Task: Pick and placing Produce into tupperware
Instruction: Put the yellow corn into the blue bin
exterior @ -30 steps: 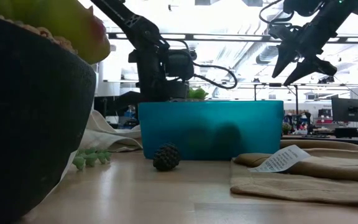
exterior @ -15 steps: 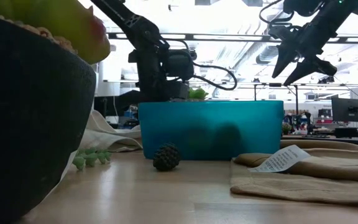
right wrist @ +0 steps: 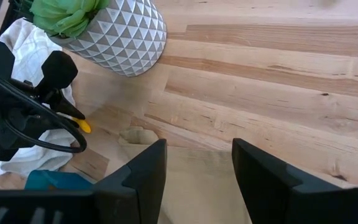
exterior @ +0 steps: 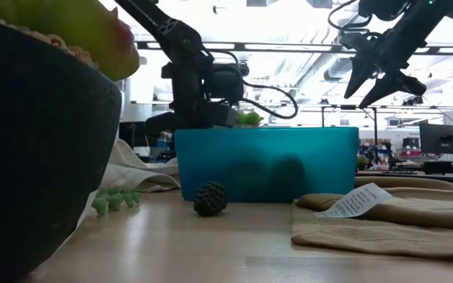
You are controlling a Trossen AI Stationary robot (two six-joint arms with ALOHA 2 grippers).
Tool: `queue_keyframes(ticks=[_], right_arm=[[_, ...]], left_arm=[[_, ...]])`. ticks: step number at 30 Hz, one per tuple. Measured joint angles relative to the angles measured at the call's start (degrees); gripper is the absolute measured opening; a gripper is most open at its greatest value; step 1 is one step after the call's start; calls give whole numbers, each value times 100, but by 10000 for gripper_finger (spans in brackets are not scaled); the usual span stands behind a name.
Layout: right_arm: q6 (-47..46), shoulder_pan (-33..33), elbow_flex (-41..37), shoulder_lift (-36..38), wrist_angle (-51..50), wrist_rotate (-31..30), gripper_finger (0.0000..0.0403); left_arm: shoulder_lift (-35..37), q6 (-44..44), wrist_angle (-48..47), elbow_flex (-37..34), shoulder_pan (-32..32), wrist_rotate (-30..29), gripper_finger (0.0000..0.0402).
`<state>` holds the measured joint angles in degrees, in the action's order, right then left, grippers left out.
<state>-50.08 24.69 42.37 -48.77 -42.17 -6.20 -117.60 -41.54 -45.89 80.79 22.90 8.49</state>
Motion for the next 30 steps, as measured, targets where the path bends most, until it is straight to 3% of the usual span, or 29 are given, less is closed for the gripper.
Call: queue_keyframes(ticks=[21, 30], right_arm=[[65, 1, 0, 0, 0, 2, 174], [65, 2, 0, 0, 0, 1, 174]], left_arm=[[0, 146, -77, 0, 0, -15, 73], [0, 144, -154, 2, -2, -13, 16]])
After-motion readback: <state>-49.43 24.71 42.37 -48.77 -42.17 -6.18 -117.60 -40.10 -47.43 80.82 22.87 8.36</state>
